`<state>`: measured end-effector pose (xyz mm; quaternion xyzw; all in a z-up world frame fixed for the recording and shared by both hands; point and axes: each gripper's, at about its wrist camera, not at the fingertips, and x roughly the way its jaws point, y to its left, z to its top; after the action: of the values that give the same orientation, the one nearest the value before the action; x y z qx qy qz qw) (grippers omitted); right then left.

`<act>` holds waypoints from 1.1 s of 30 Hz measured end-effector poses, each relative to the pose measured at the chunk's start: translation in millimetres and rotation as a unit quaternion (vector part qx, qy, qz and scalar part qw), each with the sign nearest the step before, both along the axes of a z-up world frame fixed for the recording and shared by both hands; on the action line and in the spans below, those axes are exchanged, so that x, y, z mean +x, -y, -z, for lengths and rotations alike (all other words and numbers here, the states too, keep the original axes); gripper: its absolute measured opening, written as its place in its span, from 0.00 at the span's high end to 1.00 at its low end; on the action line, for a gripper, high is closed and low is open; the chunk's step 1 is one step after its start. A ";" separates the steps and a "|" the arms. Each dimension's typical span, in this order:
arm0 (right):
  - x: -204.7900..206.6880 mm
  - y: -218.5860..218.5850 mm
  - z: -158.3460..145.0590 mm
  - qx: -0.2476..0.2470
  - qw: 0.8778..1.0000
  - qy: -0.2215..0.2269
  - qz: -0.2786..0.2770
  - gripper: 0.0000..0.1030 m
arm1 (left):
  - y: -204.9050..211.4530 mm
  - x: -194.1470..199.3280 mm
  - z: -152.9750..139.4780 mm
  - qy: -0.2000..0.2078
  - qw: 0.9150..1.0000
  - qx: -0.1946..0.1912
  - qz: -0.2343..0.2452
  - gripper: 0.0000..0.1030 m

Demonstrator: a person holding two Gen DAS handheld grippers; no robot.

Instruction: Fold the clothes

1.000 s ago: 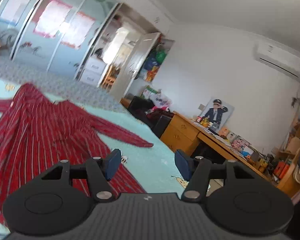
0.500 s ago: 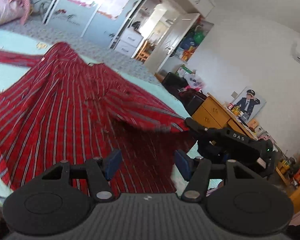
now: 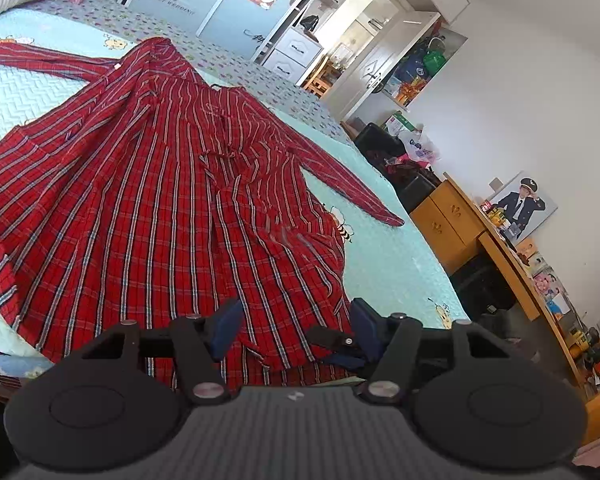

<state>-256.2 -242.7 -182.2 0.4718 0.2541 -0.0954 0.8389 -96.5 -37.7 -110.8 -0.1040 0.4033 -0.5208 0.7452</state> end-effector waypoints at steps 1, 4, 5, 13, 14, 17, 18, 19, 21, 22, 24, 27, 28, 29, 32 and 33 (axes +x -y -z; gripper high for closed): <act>1.6 -1.0 -3.1 -0.012 1.000 -0.011 -0.003 0.50 | 2.7 0.5 1.8 -0.002 1.000 0.003 0.001 0.40; 14.5 -3.9 -8.5 -0.068 0.996 -0.060 -0.018 0.50 | 11.1 0.4 6.4 -0.002 1.000 0.013 0.010 0.40; 17.4 -8.9 -11.4 -0.092 0.993 -0.072 -0.024 0.50 | 14.1 -0.1 7.5 0.000 1.000 0.019 0.011 0.40; 37.4 -29.8 -37.5 -0.200 0.972 -0.113 -0.055 0.50 | 29.0 -6.5 11.6 0.038 0.997 0.063 0.009 0.40; 41.5 -30.9 -38.6 -0.210 0.969 -0.117 -0.058 0.50 | 29.7 -6.7 12.5 0.039 0.997 0.067 0.007 0.40; 43.4 -32.8 -41.2 -0.219 0.966 -0.124 -0.062 0.50 | 32.3 -6.7 14.7 0.045 0.996 0.081 0.000 0.40; 42.9 -32.8 -41.5 -0.218 0.966 -0.125 -0.063 0.50 | 32.4 -6.3 15.4 0.045 0.995 0.084 -0.001 0.40; 42.4 -33.3 -41.4 -0.219 0.965 -0.127 -0.063 0.50 | 32.6 -5.9 16.1 0.045 0.995 0.087 -0.003 0.40; 42.8 -35.0 -42.6 -0.226 0.963 -0.133 -0.064 0.50 | 32.4 -5.2 16.6 0.045 0.995 0.089 -0.005 0.40; 43.2 -35.7 -43.2 -0.230 0.962 -0.135 -0.065 0.50 | 32.3 -4.8 16.8 0.045 0.995 0.090 -0.006 0.40; 44.0 -37.1 -44.3 -0.237 0.959 -0.140 -0.066 0.50 | 33.5 -5.0 16.8 0.046 0.995 0.091 -0.006 0.40; 44.4 -39.3 -45.8 -0.244 0.957 -0.144 -0.070 0.50 | 36.2 -5.4 17.2 0.047 0.995 0.093 -0.004 0.39; 44.7 -40.0 -45.8 -0.246 0.956 -0.146 -0.071 0.50 | 37.3 -5.6 17.8 0.048 0.994 0.095 -0.003 0.39; 45.1 -40.7 -45.7 -0.248 0.955 -0.149 -0.073 0.50 | 38.5 -6.1 18.5 0.049 0.994 0.097 -0.001 0.39; 45.3 -43.0 -45.3 -0.250 0.953 -0.152 -0.077 0.50 | 41.9 -8.3 20.5 0.052 0.993 0.102 0.004 0.39; 45.0 -43.7 -45.4 -0.250 0.953 -0.152 -0.078 0.50 | 42.8 -9.1 20.9 0.052 0.993 0.104 0.005 0.39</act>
<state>-211.2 -198.9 -136.8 0.2054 0.3832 -0.1606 0.8861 -105.7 -80.5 -131.6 0.0035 0.4162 -0.4848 0.7692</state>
